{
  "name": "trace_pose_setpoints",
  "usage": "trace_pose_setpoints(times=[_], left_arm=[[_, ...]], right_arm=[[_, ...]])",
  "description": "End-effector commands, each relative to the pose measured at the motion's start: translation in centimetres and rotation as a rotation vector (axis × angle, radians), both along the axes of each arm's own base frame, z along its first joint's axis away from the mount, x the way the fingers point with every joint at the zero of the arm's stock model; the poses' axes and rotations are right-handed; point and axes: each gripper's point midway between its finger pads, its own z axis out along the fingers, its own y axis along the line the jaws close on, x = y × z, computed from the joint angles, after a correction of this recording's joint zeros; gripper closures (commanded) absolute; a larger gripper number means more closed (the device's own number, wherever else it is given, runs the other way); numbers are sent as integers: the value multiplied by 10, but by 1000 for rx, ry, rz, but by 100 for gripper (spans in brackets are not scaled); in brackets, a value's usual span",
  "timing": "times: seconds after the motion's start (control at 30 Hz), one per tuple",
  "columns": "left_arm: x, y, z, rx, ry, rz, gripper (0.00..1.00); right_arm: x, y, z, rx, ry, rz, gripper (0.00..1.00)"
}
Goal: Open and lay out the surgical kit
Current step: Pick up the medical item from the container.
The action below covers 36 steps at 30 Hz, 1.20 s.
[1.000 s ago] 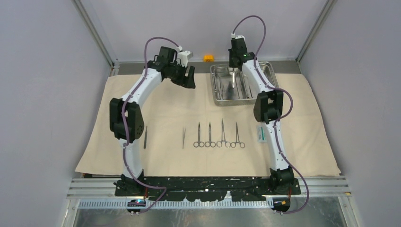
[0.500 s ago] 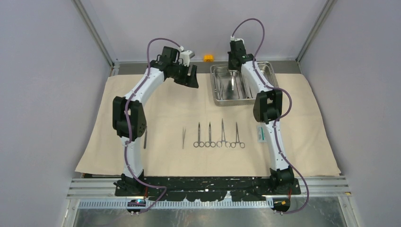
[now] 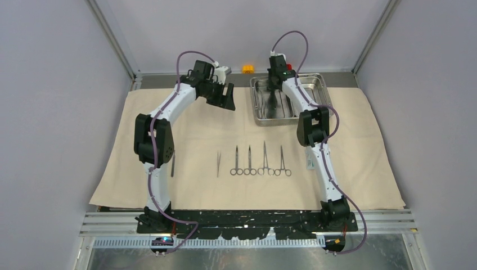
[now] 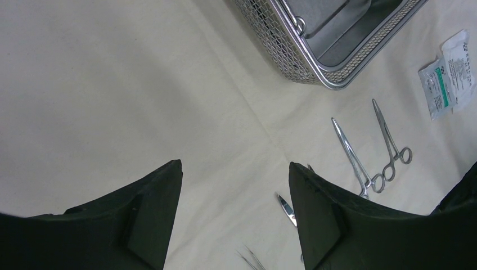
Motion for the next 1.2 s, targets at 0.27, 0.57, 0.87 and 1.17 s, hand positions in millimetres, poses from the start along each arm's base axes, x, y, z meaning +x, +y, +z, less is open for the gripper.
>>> trace_pose_setpoints(times=[0.27, 0.57, 0.87, 1.17], left_arm=[[2, -2, 33, -19, -107, -21, 29], [0, -2, 34, -18, -108, -23, 29], [0, -2, 34, -21, -109, -22, 29], [0, -2, 33, -19, -111, -25, 29]], right_arm=[[19, 12, 42, 45, -124, 13, 100], [25, 13, 36, 43, -136, 8, 100], [25, 12, 32, 36, -133, 6, 93], [22, 10, 29, 18, -119, 11, 78]])
